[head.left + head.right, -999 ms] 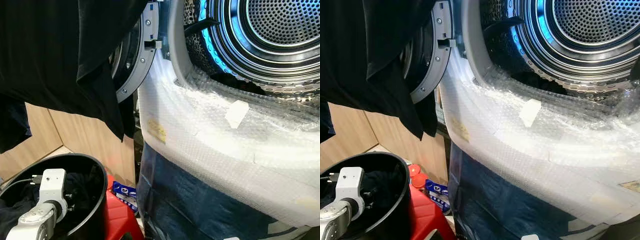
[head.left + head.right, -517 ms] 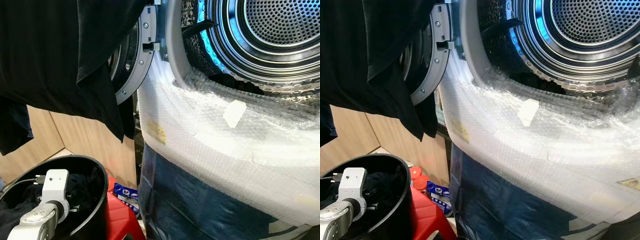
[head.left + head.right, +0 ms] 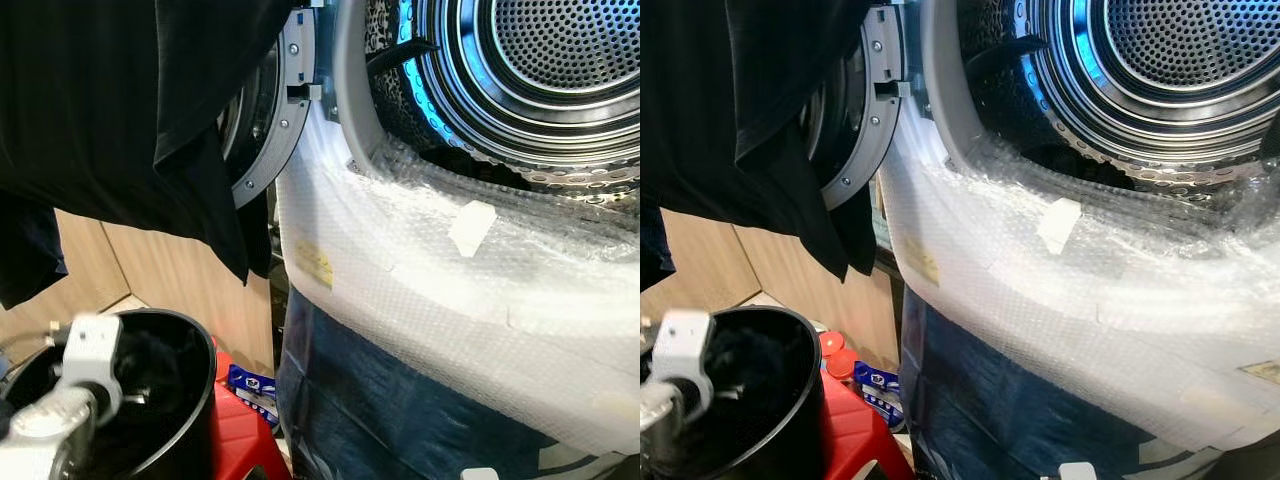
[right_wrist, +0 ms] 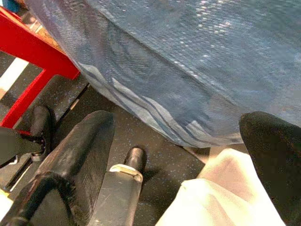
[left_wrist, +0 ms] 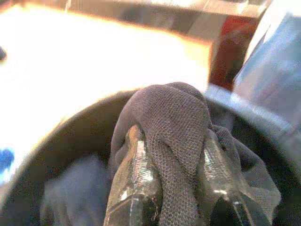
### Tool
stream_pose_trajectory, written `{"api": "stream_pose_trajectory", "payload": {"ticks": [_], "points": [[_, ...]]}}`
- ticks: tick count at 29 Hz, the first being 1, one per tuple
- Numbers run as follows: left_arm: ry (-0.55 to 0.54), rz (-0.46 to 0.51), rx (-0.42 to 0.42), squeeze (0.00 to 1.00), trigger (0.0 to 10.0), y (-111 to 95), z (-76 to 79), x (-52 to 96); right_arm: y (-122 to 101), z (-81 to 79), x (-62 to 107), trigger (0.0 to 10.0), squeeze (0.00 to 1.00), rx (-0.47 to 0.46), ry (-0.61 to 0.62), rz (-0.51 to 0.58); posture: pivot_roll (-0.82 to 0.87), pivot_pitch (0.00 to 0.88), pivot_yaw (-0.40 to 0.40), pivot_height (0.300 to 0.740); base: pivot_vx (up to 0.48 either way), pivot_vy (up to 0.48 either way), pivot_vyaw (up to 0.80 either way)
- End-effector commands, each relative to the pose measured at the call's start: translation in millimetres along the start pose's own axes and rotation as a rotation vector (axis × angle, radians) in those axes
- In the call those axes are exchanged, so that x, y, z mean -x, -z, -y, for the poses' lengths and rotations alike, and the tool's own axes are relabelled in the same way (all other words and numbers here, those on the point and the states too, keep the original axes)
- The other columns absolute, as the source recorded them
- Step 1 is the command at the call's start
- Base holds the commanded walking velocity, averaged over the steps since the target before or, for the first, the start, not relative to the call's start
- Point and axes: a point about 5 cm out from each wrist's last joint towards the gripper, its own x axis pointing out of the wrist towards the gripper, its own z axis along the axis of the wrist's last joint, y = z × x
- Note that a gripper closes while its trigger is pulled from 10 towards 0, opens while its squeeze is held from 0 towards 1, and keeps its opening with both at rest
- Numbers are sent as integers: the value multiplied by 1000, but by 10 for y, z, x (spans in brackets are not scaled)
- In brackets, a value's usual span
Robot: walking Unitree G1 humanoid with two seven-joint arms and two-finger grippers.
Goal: Clothes washing
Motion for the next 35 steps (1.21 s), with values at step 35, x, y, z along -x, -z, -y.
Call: {"api": "stream_pose_trajectory", "payload": {"ticks": [35], "points": [[763,26,-476,0,0,-308,1043,-47,-255,-22,5,10000,0,249,-163,110,21,0,-21,740,0,0,0]]}}
